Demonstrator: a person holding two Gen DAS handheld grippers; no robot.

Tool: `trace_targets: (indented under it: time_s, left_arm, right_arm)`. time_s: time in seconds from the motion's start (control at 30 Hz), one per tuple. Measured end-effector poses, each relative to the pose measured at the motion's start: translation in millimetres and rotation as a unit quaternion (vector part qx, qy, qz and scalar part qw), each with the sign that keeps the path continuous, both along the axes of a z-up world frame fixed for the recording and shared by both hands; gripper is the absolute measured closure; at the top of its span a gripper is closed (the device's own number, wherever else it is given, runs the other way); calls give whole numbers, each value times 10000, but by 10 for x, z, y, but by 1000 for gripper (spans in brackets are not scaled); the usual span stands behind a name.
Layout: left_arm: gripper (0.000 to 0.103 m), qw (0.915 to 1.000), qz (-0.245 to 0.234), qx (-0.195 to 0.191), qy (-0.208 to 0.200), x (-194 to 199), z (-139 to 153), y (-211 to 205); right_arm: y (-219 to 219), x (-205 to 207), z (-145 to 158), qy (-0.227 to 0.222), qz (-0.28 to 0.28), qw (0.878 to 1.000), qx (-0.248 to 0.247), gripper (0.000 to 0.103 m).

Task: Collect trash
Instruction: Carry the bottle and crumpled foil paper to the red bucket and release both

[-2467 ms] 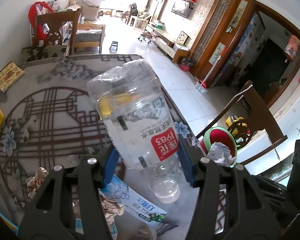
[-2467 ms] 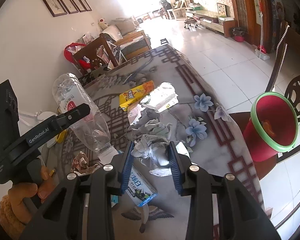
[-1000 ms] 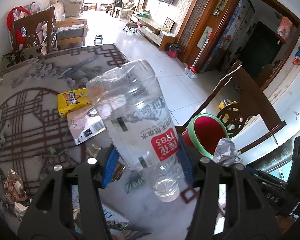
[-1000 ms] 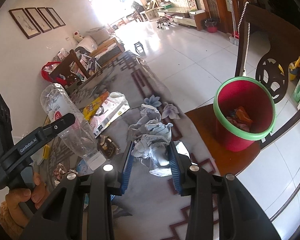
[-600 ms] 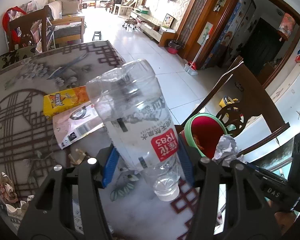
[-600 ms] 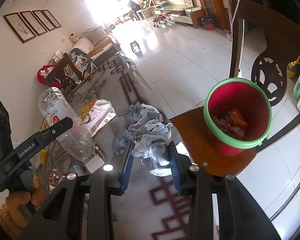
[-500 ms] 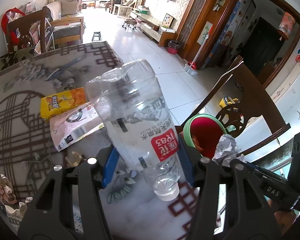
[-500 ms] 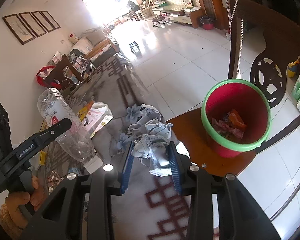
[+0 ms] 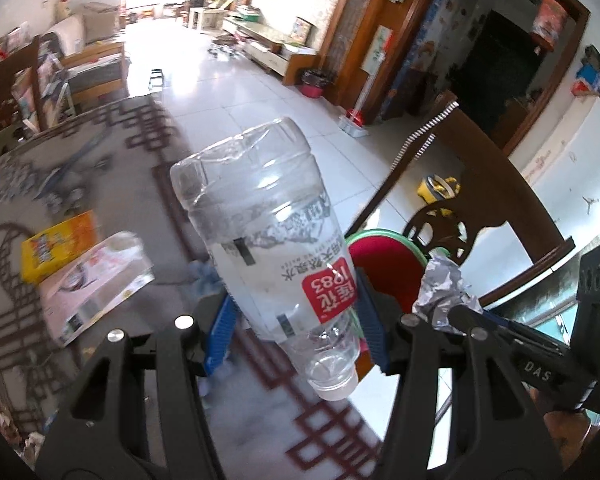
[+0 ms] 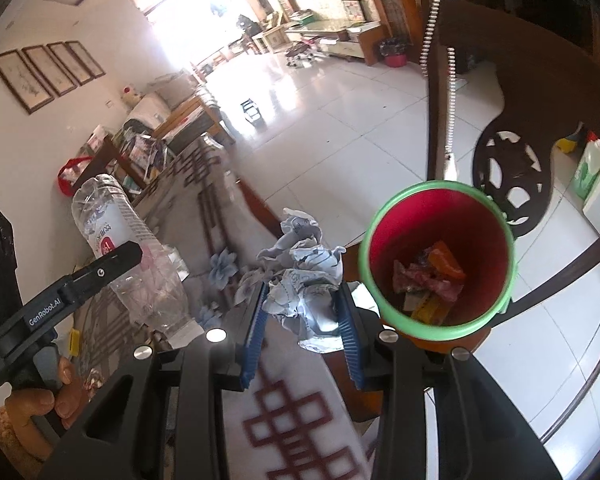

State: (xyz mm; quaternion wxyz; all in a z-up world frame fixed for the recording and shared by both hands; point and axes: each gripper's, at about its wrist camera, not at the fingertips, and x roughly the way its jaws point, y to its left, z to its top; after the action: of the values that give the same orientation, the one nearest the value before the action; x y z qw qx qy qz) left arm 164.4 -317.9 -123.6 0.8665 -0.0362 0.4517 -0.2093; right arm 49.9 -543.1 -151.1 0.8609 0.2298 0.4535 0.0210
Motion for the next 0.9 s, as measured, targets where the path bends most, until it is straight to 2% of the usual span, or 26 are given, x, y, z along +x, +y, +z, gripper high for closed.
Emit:
trace_targets:
  time_s: [0.2,0.37,0.57,0.6,0.63,0.67,0.7,0.77,0.9]
  left_arm:
    - [50,9970,-750,-56,168,162,-122,-580]
    - [50,9897,-1416,-12,216,255,-232,-1156]
    - [50,9831,-1802,69,329,402,-360,-1622]
    - [48,9805,-1934,113,339,418,-387,-1701]
    - [36,9790,-2007,223,294,424,-414,-1760]
    - [20,9791,-1994,356,185,432,-425,-1804]
    - [18,9796,-1968,414,33,431,-430,-1831]
    - [18,9797,-1970,379,-38,439,-435,-1816]
    - [18,9841,-1763,204,27,489,-408,-1629]
  right_arm:
    - [-450,45,-121,112,-518,9986,-66,69]
    - [-801,110,-181,154,-908,9956,-196,68]
    - [-1013,178,-244,198,-1129,9927,-368,67]
    - [-1044,192,-264,215,-1171,9921,-384,67]
    - [-1067,206,-276,222,-1197,9918,-381,65]
    - [-1088,216,-288,221,-1233,9914,-368,64]
    - [-1117,223,-305,213,-1297,9907,-353,62]
    - [-1166,233,-317,191,-1418,9890,-373,52]
    - [-1199,204,-294,180,-1522,9872,-432,51]
